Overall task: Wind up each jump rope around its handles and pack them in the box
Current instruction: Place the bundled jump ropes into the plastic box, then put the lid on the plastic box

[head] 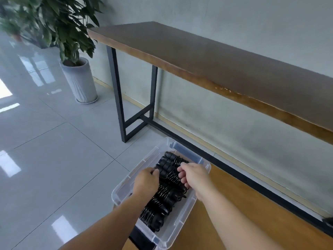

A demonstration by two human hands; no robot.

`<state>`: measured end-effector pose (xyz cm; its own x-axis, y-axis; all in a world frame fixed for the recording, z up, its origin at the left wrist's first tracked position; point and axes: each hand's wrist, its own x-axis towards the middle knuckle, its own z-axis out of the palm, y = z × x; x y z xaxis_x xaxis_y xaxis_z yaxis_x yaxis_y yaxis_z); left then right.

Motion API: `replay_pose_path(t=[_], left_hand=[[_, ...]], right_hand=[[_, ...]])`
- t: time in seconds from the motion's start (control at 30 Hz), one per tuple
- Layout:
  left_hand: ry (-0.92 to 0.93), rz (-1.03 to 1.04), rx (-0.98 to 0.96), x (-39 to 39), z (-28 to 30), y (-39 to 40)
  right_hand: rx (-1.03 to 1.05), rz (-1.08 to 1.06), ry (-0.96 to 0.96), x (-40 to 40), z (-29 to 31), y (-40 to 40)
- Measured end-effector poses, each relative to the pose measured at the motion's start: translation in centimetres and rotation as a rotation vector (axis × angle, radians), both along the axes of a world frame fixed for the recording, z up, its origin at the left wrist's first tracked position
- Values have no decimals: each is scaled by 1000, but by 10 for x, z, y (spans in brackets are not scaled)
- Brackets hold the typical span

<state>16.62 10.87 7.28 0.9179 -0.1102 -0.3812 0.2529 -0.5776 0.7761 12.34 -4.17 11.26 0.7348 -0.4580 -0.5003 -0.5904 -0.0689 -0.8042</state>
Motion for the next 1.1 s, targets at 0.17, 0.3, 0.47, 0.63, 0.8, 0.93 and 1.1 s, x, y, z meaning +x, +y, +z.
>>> replay_pose_path(t=[0.17, 0.3, 0.47, 0.63, 0.8, 0.93, 1.1], left_hand=[[-17, 171, -16, -23, -3, 12], [-71, 333, 75, -50, -12, 20], [-96, 484, 265, -75, -21, 24], [-2, 692, 189, -78, -18, 15], [300, 946, -76, -73, -41, 22], [334, 943, -122, -78, -62, 19], [222, 925, -44, -78, -62, 15]], right_hand=[[-260, 287, -12, 28, -3, -11], [-575, 525, -11, 49, -12, -26], [-788, 604, -2, 70, -32, -48], [-982, 688, 52, 83, -49, -68], [-918, 692, 136, 95, -70, -77], [-936, 691, 109, 106, -77, -84], [-925, 674, 81, 111, -79, -89]])
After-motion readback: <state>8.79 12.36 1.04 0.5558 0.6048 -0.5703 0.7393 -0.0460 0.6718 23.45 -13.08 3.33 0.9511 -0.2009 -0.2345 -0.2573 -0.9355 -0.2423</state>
